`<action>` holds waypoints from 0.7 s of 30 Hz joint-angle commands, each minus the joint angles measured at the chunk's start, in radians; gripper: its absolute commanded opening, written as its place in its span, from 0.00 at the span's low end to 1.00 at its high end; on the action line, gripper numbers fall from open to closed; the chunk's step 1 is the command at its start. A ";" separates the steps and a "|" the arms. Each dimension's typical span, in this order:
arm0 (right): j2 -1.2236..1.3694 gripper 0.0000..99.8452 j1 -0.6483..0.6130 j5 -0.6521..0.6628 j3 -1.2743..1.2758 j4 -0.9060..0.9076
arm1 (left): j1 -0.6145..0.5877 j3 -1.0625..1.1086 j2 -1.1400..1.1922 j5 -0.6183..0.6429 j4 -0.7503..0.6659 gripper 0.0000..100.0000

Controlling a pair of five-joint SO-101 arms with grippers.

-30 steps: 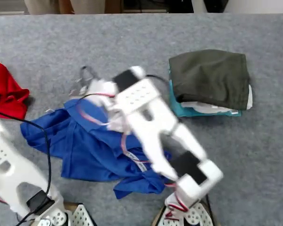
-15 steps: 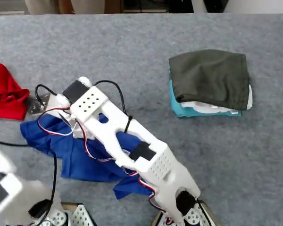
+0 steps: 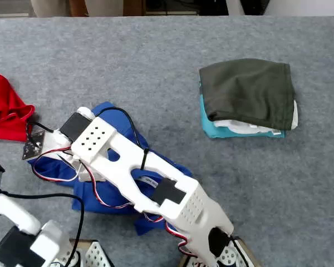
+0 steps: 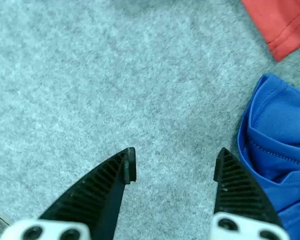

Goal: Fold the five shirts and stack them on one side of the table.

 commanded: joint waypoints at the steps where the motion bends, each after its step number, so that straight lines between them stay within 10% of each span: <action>1: 0.048 0.16 0.051 -0.008 -0.002 -0.040 | -0.012 0.002 -0.050 -0.006 -0.012 0.26; 21: 0.015 0.00 0.429 -0.006 -0.180 0.040 | 0.043 0.000 -0.088 -0.063 0.081 0.26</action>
